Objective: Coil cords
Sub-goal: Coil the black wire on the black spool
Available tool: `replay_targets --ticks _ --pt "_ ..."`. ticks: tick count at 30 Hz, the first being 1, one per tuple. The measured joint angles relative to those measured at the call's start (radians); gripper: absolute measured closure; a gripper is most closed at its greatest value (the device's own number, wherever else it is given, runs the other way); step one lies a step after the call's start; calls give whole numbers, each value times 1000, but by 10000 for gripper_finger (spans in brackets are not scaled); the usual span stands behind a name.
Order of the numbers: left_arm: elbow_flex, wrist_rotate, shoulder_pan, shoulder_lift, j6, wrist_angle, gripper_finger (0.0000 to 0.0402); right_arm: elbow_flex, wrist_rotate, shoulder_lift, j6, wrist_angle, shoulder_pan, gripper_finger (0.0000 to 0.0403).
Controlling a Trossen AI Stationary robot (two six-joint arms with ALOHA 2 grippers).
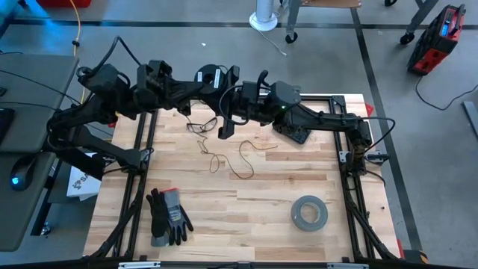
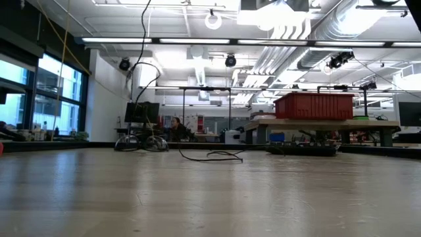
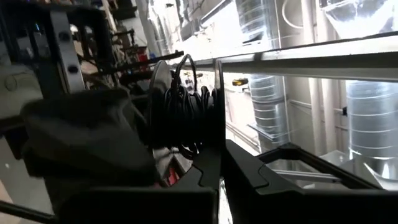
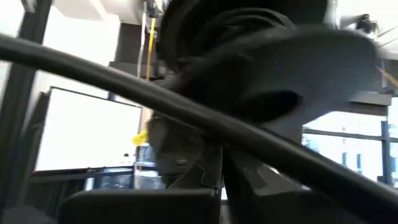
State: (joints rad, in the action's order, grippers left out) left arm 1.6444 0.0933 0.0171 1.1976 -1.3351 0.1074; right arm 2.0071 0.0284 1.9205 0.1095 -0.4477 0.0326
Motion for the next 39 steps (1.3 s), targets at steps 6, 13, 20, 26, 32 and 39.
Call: replay_targets --ticks 6,13,20,26,32,39 --pt "0 3 40 0 -24 -2 401 0 -73 0 70 -31 2 403" --pt "0 -16 83 -3 -59 56 401 0 -83 0 104 -46 40 403" --pt "0 -4 93 -46 -3 151 401 0 -77 0 156 -39 84 403" --pt "0 19 93 -97 40 297 401 0 -72 -4 239 -1 100 403" --pt "0 89 93 -137 198 440 401 0 -74 -36 323 128 107 403" --pt "0 153 73 -150 492 536 401 0 -88 -58 335 215 110 403"
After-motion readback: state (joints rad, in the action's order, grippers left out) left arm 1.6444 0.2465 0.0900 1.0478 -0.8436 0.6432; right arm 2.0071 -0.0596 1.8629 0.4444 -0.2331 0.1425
